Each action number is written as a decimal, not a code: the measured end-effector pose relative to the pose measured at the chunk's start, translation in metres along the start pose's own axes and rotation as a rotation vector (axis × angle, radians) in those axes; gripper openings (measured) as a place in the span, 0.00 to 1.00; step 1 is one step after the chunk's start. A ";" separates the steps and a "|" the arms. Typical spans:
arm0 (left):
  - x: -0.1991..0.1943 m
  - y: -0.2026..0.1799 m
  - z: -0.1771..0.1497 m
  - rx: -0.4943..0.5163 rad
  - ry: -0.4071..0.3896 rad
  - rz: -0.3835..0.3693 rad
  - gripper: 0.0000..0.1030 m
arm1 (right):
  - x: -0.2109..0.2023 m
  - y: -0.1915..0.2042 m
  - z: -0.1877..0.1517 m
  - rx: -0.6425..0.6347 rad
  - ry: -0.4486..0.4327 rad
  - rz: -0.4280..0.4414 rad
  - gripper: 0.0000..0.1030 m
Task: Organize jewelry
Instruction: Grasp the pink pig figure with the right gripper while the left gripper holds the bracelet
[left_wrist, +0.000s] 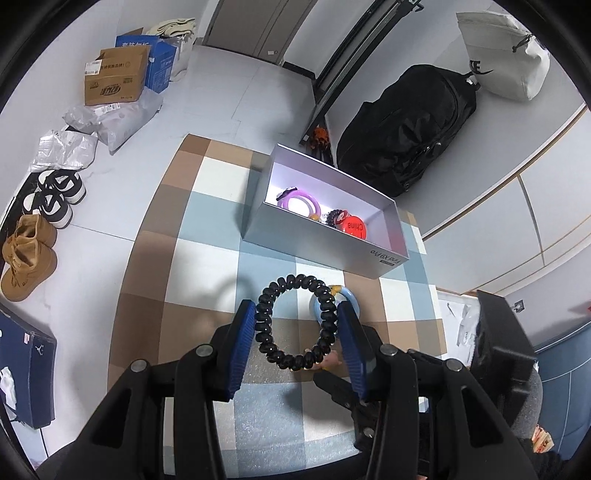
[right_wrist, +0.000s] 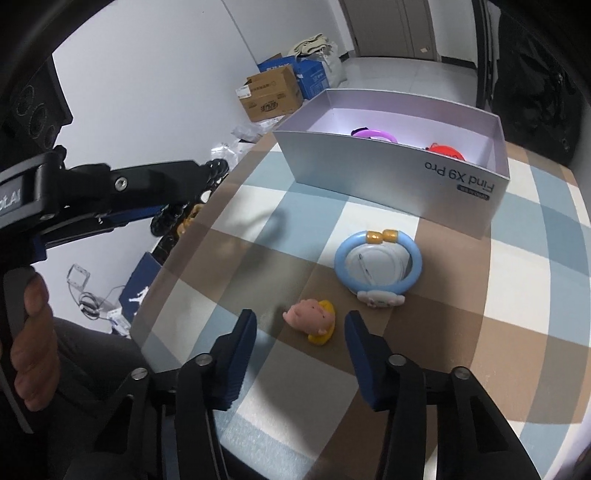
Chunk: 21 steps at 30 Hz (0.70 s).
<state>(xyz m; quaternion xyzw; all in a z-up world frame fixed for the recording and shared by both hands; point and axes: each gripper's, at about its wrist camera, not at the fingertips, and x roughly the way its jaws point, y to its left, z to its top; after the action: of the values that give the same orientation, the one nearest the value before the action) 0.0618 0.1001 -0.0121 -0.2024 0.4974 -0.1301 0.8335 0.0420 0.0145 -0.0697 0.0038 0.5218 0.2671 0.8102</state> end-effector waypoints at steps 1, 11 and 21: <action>-0.002 0.000 0.000 0.001 -0.006 -0.011 0.38 | 0.002 0.001 0.000 -0.004 0.007 -0.003 0.35; -0.003 0.000 0.000 -0.001 -0.008 -0.020 0.38 | 0.007 0.004 0.000 -0.023 0.022 -0.025 0.16; 0.003 0.000 0.003 -0.012 -0.001 -0.007 0.38 | -0.003 0.001 0.003 -0.007 -0.003 -0.022 0.02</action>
<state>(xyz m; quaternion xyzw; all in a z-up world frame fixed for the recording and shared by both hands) 0.0656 0.0995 -0.0134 -0.2091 0.4972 -0.1298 0.8320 0.0434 0.0144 -0.0651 -0.0045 0.5197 0.2600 0.8138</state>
